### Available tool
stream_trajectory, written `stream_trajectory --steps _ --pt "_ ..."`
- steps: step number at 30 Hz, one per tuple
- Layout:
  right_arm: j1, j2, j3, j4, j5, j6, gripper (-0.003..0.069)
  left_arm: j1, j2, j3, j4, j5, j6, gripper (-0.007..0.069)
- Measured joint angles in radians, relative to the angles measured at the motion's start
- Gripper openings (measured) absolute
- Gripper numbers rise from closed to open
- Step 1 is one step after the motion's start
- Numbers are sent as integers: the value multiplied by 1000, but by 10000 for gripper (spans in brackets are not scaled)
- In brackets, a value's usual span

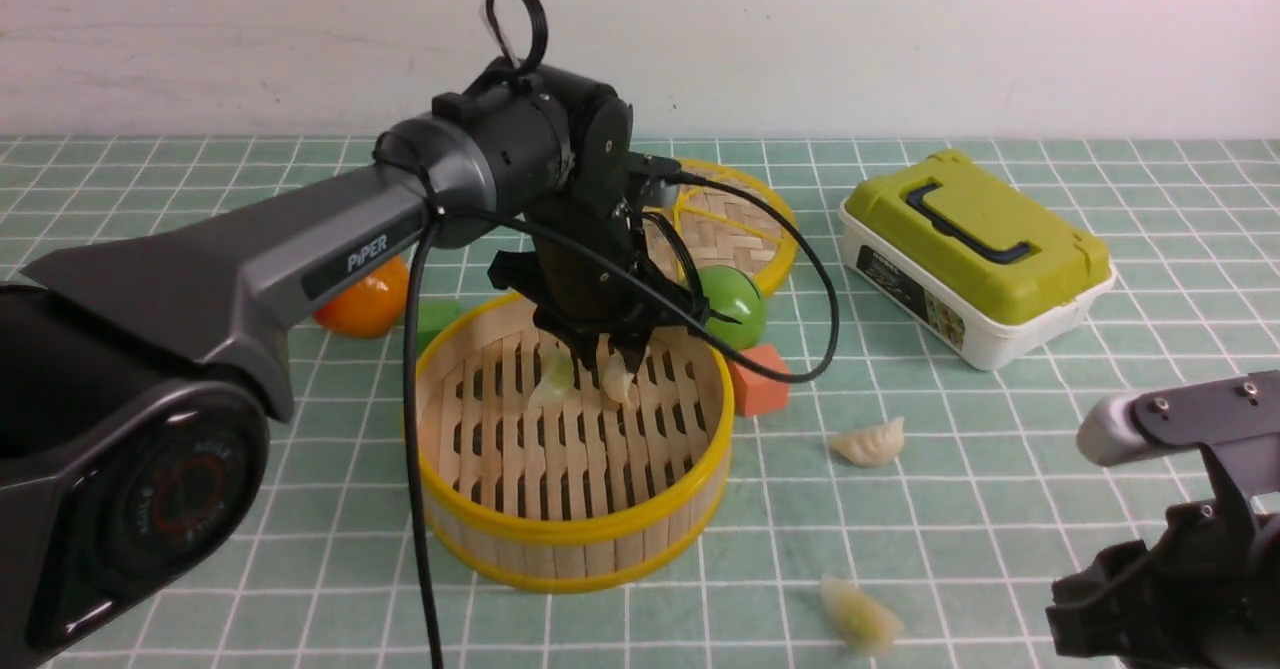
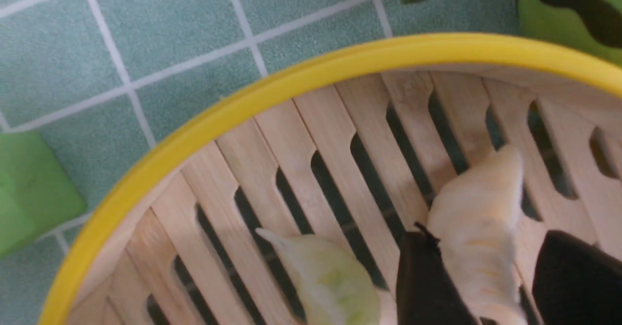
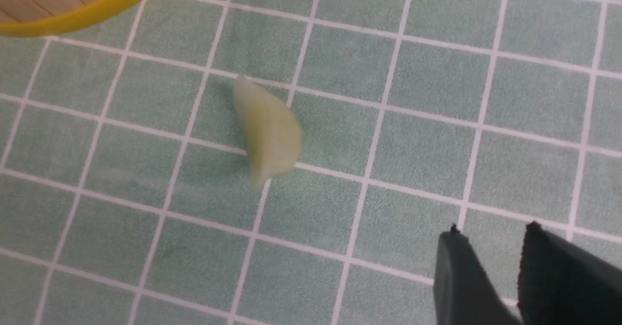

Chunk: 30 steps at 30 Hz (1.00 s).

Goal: Put the dumplings into the steamer on the table with the blue tablecloth.
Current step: 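Place the dumpling into the bamboo steamer basket with the left gripper, then reach for and grasp a dumpling lying on the table beside the steamer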

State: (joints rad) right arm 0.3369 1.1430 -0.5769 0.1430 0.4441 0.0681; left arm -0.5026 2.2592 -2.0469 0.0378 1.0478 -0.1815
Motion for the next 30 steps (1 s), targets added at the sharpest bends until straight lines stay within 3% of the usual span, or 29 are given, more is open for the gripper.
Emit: stream_trajectory --steps 5,8,13,17,21,22,28,30 --pt "0 87 -140 13 93 -12 351 0 -25 -157 38 150 25 318" --pt "0 195 -268 55 107 -15 443 0 -128 -251 58 183 37 257" --pt "0 378 -406 140 157 -27 489 0 -371 -235 61 196 42 135" --pt "10 467 -457 202 232 -93 492 0 -585 -79 62 196 41 66" --pt "73 543 -464 227 234 -199 492 0 -847 232 70 196 23 37" --pt "73 543 -464 227 234 -199 492 0 -847 232 70 196 23 37" --pt "148 662 -464 142 193 -226 466 0 -1204 750 215 64 -124 35" --pt "158 667 -468 116 200 -228 414 0 -1325 918 307 15 -220 35"
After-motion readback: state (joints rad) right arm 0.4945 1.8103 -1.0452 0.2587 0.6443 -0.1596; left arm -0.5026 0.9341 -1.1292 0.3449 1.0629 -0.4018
